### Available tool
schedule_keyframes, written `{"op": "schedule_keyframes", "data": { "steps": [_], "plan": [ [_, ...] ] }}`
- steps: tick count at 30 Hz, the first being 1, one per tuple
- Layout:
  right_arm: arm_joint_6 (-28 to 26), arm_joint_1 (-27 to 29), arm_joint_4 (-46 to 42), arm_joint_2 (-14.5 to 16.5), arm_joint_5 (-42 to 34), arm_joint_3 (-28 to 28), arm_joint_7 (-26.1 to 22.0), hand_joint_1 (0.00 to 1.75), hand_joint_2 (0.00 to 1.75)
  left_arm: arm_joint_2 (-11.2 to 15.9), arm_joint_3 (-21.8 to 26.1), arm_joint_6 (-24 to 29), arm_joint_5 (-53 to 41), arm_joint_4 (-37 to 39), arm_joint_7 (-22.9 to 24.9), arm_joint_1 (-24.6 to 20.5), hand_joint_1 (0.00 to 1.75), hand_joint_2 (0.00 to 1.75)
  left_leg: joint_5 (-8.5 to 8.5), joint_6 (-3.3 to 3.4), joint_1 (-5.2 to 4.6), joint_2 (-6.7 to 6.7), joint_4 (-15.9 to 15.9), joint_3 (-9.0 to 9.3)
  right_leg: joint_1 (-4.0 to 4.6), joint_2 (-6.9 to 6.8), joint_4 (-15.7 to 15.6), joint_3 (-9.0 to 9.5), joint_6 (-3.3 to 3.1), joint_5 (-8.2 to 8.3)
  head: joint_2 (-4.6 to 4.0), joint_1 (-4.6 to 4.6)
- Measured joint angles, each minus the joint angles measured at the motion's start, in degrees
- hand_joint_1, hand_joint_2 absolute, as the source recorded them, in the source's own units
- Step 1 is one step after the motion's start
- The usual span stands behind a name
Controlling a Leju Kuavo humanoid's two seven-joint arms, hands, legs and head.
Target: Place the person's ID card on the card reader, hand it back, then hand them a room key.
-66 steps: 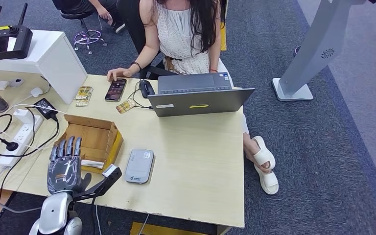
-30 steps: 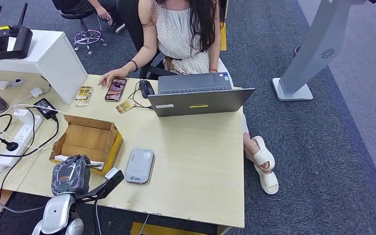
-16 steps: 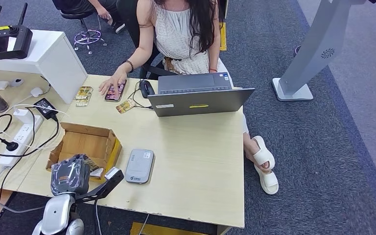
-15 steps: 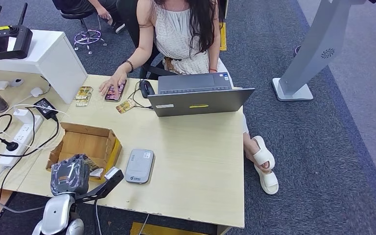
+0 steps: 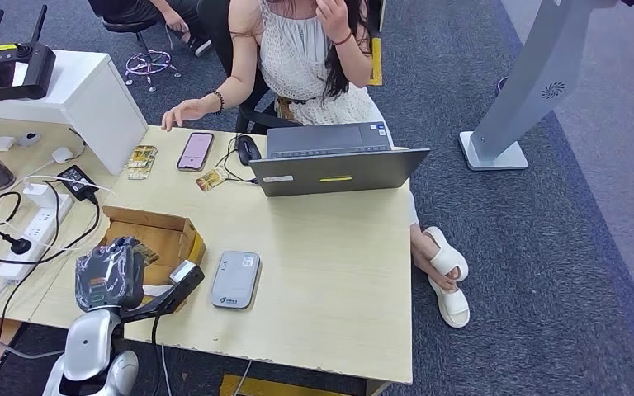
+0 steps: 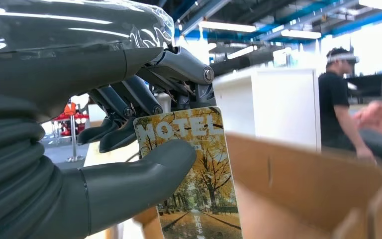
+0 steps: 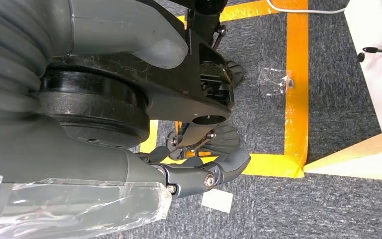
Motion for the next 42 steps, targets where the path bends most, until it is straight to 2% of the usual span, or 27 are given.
{"op": "schedule_keyframes", "data": {
  "steps": [5,9,13,19,24,29,33,42],
  "plan": [
    [0.0,-0.2,0.0,0.0,0.7,0.0,0.2,0.00,1.75,0.6,0.0,1.5,-0.8,-0.8,0.2,-5.2,1.75,1.75,0.03,-0.01,0.00,-0.01,0.0,0.00,0.00,0.00,0.0,0.01,-0.01,0.03,0.00,-0.01],
    [0.4,-0.3,0.0,0.0,1.6,0.0,1.0,0.00,1.75,2.0,0.0,-0.1,-0.9,0.1,-0.8,-10.7,1.75,1.75,0.05,-0.01,0.00,-0.01,0.0,0.00,0.00,-0.01,0.0,-0.01,-0.01,0.05,0.00,-0.01],
    [0.9,-0.5,0.0,0.0,2.3,0.0,1.7,0.00,1.75,4.3,0.0,-2.6,-0.7,4.3,-2.9,-17.0,1.75,1.75,0.09,-0.03,0.00,0.01,0.0,0.00,0.00,0.01,0.1,-0.02,-0.01,0.07,0.00,-0.01],
    [1.0,-0.5,0.0,0.0,3.3,0.1,2.8,0.00,1.75,6.7,-0.1,-4.8,-1.0,11.2,-3.3,-23.9,1.75,1.75,0.10,-0.04,0.00,0.01,0.0,0.00,0.00,0.03,0.1,-0.04,-0.01,0.08,0.00,-0.01],
    [1.0,-0.5,0.0,0.0,3.6,0.1,3.0,0.00,1.75,7.3,-0.6,-5.3,-1.0,15.8,-3.3,-27.3,1.75,1.75,0.09,-0.04,0.00,0.02,0.0,-0.01,0.00,0.05,0.1,-0.05,-0.01,0.08,0.00,-0.01],
    [1.0,-0.5,0.0,0.0,3.6,0.1,2.9,0.00,1.75,7.6,-1.6,-4.8,-1.0,18.5,-2.8,-28.6,1.75,1.75,0.09,-0.05,0.00,0.03,0.0,-0.01,0.00,0.05,0.1,-0.06,-0.01,0.08,0.00,-0.01],
    [1.0,-0.5,0.0,0.0,3.7,0.2,2.8,0.00,1.75,8.0,-2.1,-4.8,-1.0,19.7,-2.6,-29.4,0.00,1.75,0.09,-0.05,0.00,0.02,0.0,-0.02,0.00,0.04,0.1,-0.06,-0.01,0.08,0.00,0.00],
    [1.2,-0.4,0.1,0.0,3.6,0.2,2.6,0.00,1.75,8.5,-2.5,-2.4,-0.8,19.7,-2.0,-29.1,0.00,1.75,0.09,-0.05,0.00,0.09,0.0,-0.03,0.00,0.11,0.1,-0.07,-0.01,0.09,0.00,0.01]
  ]
}}
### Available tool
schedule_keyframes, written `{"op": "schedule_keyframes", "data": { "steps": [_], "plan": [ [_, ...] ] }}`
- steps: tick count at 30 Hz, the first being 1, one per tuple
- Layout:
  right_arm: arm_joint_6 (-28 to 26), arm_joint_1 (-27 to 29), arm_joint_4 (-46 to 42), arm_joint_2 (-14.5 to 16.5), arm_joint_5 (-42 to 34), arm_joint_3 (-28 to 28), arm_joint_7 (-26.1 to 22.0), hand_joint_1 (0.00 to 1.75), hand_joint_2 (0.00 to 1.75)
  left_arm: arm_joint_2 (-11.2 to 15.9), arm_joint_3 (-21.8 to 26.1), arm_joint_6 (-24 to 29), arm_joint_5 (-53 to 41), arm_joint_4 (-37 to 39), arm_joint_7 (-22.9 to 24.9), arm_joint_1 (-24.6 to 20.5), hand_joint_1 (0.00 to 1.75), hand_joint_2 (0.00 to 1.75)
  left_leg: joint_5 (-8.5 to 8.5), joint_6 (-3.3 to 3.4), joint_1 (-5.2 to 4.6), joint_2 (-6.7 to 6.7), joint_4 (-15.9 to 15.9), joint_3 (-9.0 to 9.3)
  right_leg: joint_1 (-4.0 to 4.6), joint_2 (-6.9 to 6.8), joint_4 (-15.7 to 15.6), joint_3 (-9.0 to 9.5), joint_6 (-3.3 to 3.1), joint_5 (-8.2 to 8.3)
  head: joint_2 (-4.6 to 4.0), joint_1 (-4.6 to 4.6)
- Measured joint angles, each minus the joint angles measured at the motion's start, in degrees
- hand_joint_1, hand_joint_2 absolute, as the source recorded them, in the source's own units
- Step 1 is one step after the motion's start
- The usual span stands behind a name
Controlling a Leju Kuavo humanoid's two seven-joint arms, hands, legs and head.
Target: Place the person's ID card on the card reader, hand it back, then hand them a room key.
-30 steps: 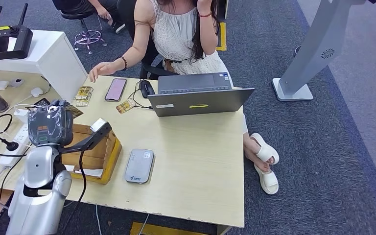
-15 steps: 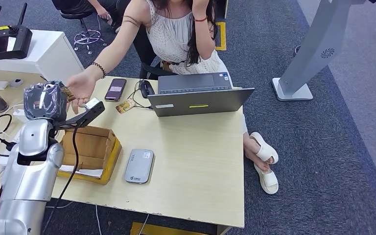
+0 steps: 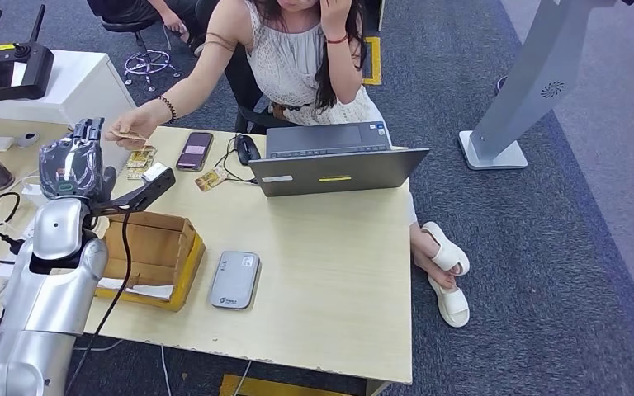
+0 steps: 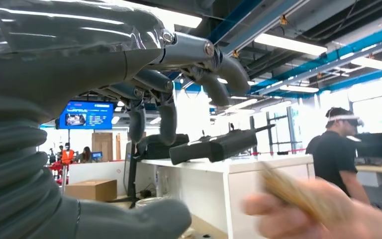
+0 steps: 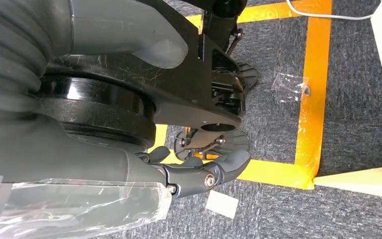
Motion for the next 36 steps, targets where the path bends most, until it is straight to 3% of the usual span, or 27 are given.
{"op": "schedule_keyframes", "data": {
  "steps": [3,6,10,14,17,19,21,23,24,26,27,30,33,36],
  "plan": [
    [0.0,0.1,0.0,0.0,-0.7,0.0,-0.6,0.00,1.75,-0.1,0.0,2.5,2.3,-3.3,-1.9,2.5,0.00,1.75,-0.01,0.00,-0.01,0.02,0.0,-0.01,0.00,0.02,0.0,0.00,0.00,0.00,0.00,-0.01],
    [0.1,0.3,0.0,0.0,-2.3,-0.4,-2.0,0.00,1.75,-0.2,0.2,6.1,9.1,-10.9,-6.8,8.7,0.00,1.75,-0.08,0.02,-0.02,0.09,0.0,-0.02,-0.01,0.09,0.0,-0.01,0.01,-0.03,0.00,0.00],
    [1.2,1.5,0.0,-0.2,-4.0,-1.7,-4.6,0.00,1.75,-0.2,2.0,11.3,20.0,-25.6,-14.8,22.9,0.00,1.75,-0.30,-0.04,-0.02,0.34,0.0,0.01,-0.01,0.35,0.0,-0.05,0.00,-0.13,0.00,-0.02],
    [1.7,3.2,-0.2,-0.4,-6.0,-4.0,-6.0,0.00,1.75,-0.8,7.0,16.5,32.2,-40.2,-27.2,39.9,0.00,1.75,-0.52,-0.02,-0.02,0.49,0.0,0.03,-0.01,0.41,-0.1,-0.07,-0.03,-0.36,0.00,0.01],
    [1.0,3.6,-0.3,-0.3,-6.6,-5.7,-6.5,0.00,1.75,-4.3,13.2,11.4,42.8,-46.8,-38.3,48.3,0.00,1.75,-0.57,0.01,-0.02,0.40,0.0,0.02,-0.01,0.29,-0.1,-0.05,0.01,-0.43,0.00,-0.04],
    [-0.1,3.6,-0.3,-0.3,-6.7,-7.0,-6.6,0.00,1.75,-9.0,19.7,1.5,50.2,-48.6,-43.6,50.6,0.00,0.87,-0.58,0.03,-0.02,0.32,0.0,0.03,-0.01,0.19,-0.1,-0.03,0.03,-0.44,0.00,-0.03],
    [-1.7,3.6,-0.4,-0.3,-6.4,-8.2,-6.3,0.00,1.75,-13.9,29.8,-12.5,56.3,-46.5,-45.1,49.6,0.00,0.00,-0.56,0.06,-0.02,0.21,0.0,0.06,-0.01,0.07,-0.1,0.01,0.03,-0.44,0.00,0.10],
    [-3.5,3.6,-0.4,-0.2,-5.4,-9.1,-5.4,0.00,1.75,-17.0,42.4,-22.9,58.8,-38.7,-43.4,46.3,0.00,0.00,-0.52,0.02,-0.01,0.20,-0.1,0.11,0.00,0.08,-0.1,0.11,-0.01,-0.41,0.00,0.22],
    [-4.4,3.6,-0.3,-0.2,-4.7,-9.3,-4.7,0.00,1.31,-17.7,48.4,-24.9,59.3,-33.2,-42.1,44.4,0.00,0.00,-0.52,-0.01,-0.01,0.26,-0.1,0.16,0.01,0.16,0.0,0.14,-0.04,-0.39,0.00,0.20],
    [-6.1,3.6,-0.2,-0.1,-3.0,-9.4,-2.9,0.00,0.44,-17.8,59.5,-23.6,60.2,-19.1,-38.8,40.7,0.00,0.00,-0.51,-0.06,0.00,0.38,-0.1,0.28,0.02,0.30,0.0,0.17,-0.08,-0.37,0.00,-0.01],
    [-6.9,3.6,-0.2,-0.1,-2.1,-9.5,-1.7,0.00,0.44,-17.5,64.2,-21.5,60.7,-11.9,-37.0,39.1,0.00,0.44,-0.50,-0.07,0.00,0.40,-0.1,0.31,0.02,0.32,0.0,0.17,-0.09,-0.37,0.00,-0.10],
    [-8.8,3.4,0.1,-0.2,0.2,-9.5,2.3,0.00,1.75,-16.7,75.8,-13.4,62.4,8.2,-29.7,35.7,0.00,1.75,-0.48,-0.07,0.00,0.21,-0.1,0.30,0.01,0.15,0.0,0.18,-0.04,-0.40,0.00,-0.21],
    [-10.1,3.0,0.2,-0.2,0.8,-9.5,6.9,0.00,1.75,-16.8,83.2,-8.5,64.1,21.8,-21.6,33.2,0.00,1.75,-0.48,-0.03,-0.01,-0.09,-0.1,0.25,0.00,-0.14,-0.3,0.29,0.02,-0.43,0.00,-0.18],
    [-10.4,2.6,0.2,-0.3,1.2,-9.5,10.1,0.00,1.75,-17.1,86.9,-5.2,64.1,29.5,-15.8,31.5,0.00,1.75,-0.49,0.03,-0.01,-0.13,-0.1,0.25,0.00,-0.21,-0.4,0.37,0.06,-0.40,0.00,-0.15]
  ]
}}
